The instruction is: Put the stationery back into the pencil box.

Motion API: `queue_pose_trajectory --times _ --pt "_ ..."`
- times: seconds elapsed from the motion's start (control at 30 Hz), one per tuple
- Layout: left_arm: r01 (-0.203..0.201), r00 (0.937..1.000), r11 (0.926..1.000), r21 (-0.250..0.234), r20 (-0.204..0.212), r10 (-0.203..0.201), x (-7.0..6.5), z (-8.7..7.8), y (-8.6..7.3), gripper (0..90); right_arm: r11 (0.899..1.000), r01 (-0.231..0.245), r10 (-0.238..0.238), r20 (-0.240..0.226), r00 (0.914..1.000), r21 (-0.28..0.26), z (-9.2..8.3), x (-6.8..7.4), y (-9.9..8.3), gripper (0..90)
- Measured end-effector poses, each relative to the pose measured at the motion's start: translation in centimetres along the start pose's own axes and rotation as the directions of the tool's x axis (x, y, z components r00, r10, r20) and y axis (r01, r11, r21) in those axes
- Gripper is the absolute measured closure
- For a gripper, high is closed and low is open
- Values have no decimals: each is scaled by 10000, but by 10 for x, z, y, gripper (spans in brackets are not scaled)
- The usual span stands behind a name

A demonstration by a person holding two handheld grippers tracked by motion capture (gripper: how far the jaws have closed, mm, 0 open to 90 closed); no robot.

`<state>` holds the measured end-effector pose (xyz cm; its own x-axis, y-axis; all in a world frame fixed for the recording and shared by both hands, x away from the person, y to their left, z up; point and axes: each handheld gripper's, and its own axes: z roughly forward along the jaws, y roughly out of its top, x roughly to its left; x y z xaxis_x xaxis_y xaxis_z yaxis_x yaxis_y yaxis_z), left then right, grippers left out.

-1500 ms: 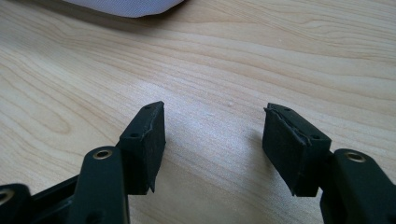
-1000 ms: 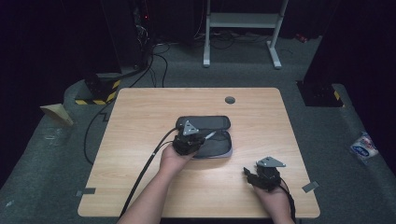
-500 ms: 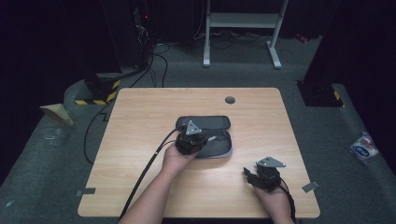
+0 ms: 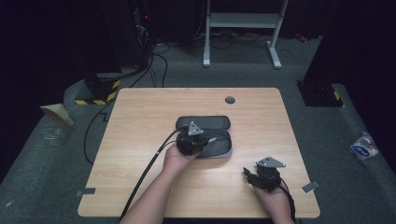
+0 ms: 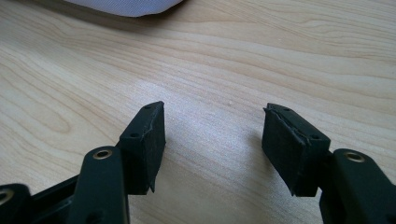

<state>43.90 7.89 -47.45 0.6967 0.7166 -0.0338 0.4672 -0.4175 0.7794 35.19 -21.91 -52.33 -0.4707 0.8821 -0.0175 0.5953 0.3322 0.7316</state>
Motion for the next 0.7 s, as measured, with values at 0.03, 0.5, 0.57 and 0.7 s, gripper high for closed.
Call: queue_pose_trajectory --times 0.03,0.5,0.57,0.7 --pt "0 10000 10000 0 0 0 0 0 0 788 10000 0 0 0 10000 0 0 0 0 394" --pt "178 9986 9998 97 -505 -172 9 -5 0 746 10000 -73 73 13 10000 29 -1 1 0 394" --pt "153 9983 9998 81 -568 -148 9 -6 0 746 10000 -77 77 12 10000 30 -1 1 0 394" --pt "224 9975 9997 -32 -676 -225 13 -12 -2 746 10000 -78 78 10 10000 30 -1 1 0 394"
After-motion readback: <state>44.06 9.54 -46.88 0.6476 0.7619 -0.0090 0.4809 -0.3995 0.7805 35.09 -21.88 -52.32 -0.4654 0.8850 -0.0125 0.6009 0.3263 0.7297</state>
